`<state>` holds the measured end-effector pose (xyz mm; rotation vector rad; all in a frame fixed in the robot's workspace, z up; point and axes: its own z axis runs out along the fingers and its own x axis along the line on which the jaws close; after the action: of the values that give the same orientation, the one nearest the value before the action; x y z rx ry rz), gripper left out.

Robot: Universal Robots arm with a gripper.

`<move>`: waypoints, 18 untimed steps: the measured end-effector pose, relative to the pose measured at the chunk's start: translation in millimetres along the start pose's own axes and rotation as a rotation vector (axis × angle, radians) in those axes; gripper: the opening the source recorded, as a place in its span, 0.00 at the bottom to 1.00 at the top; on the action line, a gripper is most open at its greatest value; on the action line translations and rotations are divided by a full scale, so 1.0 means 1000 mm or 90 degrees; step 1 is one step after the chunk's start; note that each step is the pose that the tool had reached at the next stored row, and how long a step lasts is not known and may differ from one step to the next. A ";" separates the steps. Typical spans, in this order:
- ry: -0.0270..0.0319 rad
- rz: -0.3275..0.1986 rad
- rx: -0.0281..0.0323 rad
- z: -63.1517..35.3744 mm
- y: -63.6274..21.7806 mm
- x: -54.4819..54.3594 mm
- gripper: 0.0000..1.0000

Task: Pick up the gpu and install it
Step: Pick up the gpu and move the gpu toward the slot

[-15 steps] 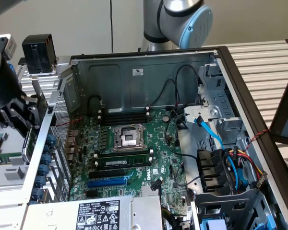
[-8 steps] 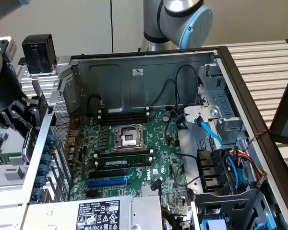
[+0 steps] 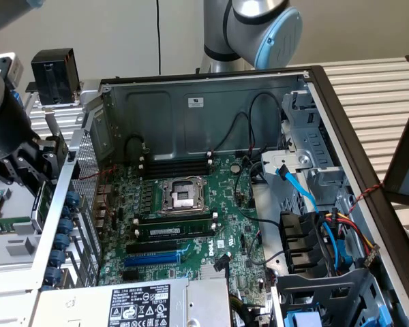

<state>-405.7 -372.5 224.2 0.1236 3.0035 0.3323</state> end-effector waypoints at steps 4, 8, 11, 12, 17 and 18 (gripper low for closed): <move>-0.0011 0.000 0.0000 0.0006 -0.0001 0.000 0.45; -0.0052 -0.001 -0.0005 0.0010 0.0000 0.000 0.27; -0.0057 -0.001 -0.0008 0.0010 0.0000 0.000 0.27; -0.0057 -0.001 -0.0016 0.0010 0.0000 0.000 0.27; -0.0048 0.001 -0.0173 -0.0034 0.0009 0.000 0.27; -0.0045 0.001 -0.0220 -0.0045 0.0011 0.000 0.27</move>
<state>-406.2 -372.4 228.8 0.1249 2.9892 0.3829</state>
